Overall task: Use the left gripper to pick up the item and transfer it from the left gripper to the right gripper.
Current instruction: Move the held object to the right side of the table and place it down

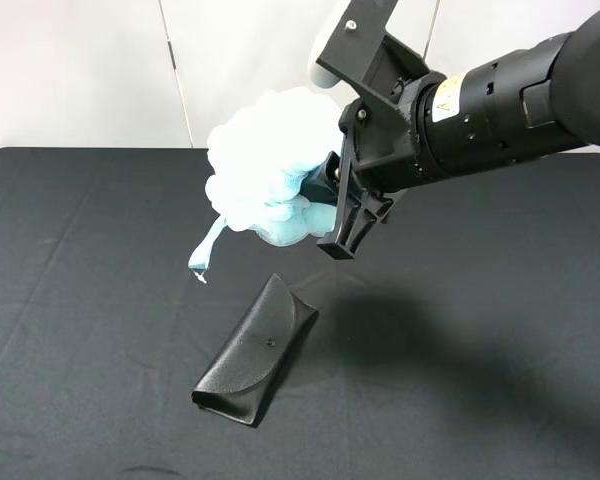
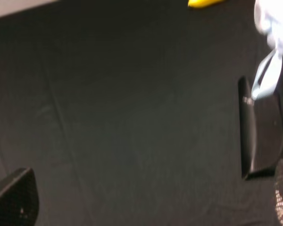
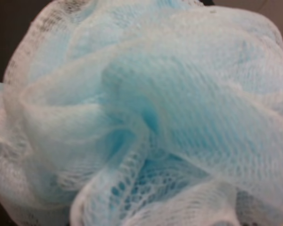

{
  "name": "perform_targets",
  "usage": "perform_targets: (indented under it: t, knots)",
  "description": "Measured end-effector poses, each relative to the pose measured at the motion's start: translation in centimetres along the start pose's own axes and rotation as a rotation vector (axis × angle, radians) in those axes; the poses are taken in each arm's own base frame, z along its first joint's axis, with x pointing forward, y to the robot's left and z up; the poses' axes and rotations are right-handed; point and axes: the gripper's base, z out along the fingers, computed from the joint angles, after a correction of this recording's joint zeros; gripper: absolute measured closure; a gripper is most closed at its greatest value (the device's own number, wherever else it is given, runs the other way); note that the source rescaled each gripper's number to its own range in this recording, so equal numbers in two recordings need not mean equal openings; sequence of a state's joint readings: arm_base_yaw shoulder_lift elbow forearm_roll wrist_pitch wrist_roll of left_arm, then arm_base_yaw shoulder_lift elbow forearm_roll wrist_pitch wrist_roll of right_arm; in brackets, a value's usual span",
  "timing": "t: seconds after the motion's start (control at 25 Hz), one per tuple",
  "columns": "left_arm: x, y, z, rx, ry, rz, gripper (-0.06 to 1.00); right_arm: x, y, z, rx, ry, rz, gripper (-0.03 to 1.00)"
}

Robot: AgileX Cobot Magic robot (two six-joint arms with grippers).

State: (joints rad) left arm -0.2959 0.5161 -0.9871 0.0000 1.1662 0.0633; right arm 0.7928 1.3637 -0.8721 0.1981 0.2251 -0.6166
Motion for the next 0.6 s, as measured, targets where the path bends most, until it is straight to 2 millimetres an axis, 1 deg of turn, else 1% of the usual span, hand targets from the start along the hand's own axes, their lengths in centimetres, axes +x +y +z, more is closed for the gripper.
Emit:
perform_targets:
  t: [0.24,0.32,0.48,0.6]
  knots:
    - [6.3,-0.4,-0.4,0.003,-0.087,0.001,-0.05,0.0,0.0,0.0,-0.001,0.0,0.007,0.92]
    - [8.2,-0.5,-0.1,0.004,-0.109,-0.019,-0.05,0.0,0.0,0.0,-0.001,0.0,0.007,0.92]
    - [11.3,-0.6,1.3,0.005,-0.128,-0.049,-0.05,0.0,0.0,0.0,-0.001,-0.001,0.011,0.92]
    - [12.7,-0.6,3.2,0.007,-0.091,-0.056,-0.05,0.0,0.0,0.0,-0.001,-0.001,0.026,0.92]
